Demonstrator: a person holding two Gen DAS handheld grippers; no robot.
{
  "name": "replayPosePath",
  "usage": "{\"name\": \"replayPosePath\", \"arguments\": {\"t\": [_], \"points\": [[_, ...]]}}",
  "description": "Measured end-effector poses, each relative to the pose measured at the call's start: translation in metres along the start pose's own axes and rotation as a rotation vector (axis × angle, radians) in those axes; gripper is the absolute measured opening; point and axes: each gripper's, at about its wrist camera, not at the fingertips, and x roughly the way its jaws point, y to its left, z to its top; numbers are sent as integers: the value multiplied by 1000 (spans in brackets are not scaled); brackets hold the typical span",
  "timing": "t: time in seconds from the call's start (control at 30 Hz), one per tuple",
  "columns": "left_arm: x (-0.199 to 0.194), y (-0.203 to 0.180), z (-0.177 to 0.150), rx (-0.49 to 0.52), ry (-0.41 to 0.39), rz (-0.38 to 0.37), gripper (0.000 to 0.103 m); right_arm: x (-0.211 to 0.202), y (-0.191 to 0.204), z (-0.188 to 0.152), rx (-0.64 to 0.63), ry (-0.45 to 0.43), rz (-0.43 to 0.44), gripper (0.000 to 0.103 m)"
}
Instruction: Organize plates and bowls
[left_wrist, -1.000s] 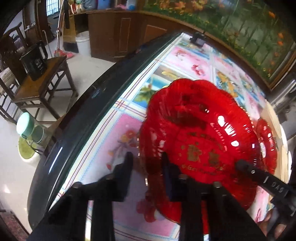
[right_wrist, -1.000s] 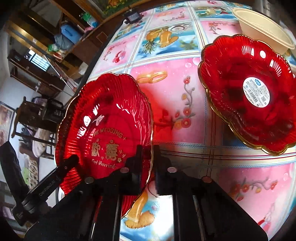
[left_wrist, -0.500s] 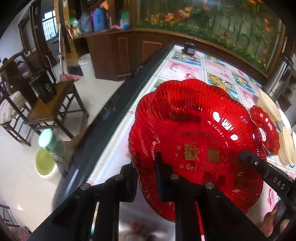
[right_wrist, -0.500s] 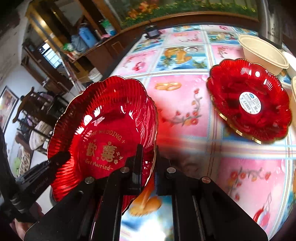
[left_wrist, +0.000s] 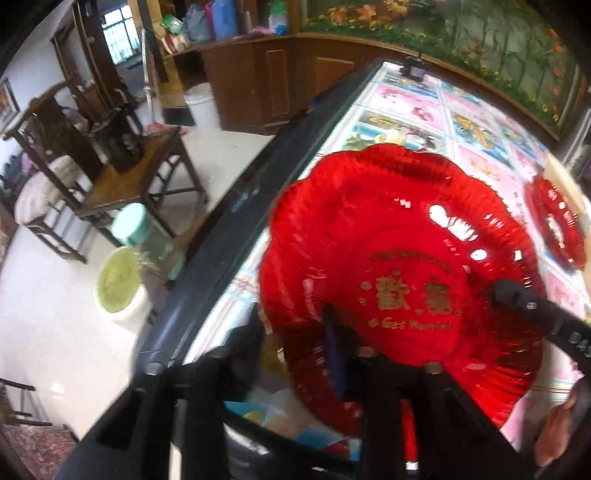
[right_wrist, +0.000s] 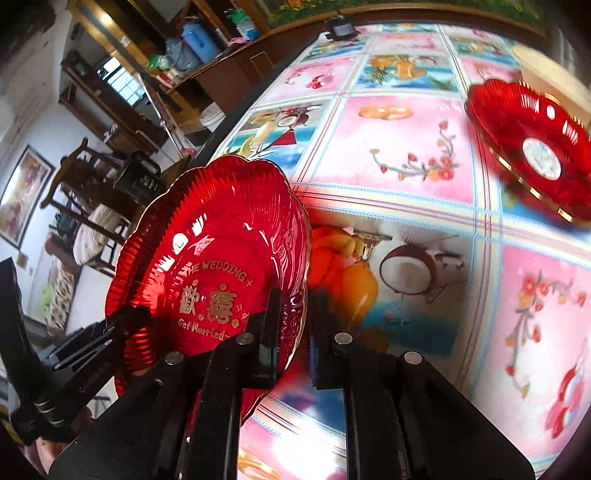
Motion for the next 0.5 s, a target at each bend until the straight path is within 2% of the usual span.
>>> {"name": "replayPosePath", "arguments": {"t": [0.03,0.07,0.17,0.3,0.37,0.47,0.5], "points": [[-1,0,-2,3,-1,18,62,-3,0,0,-9,3,8,15],[-5,1,-4,5,-7,33,67,-6,0,-1,-16,0,17,15],[-24,10,-17,-2,-54,28,69,-24,-5,-5,-54,-30,50,17],[-61,27,-34,-37,-143,10,71,-65,-29,-21,-88,-114,125,22],[-79,28,-36,-39,-193,17,72,-86,-45,-28,-96,-158,136,22],[-109,19,-31,-29,-279,-20,73,-123,-77,-41,-73,-251,137,22],[-122,10,-29,-15,-322,-47,79,-135,-90,-44,-61,-282,118,22]]}}
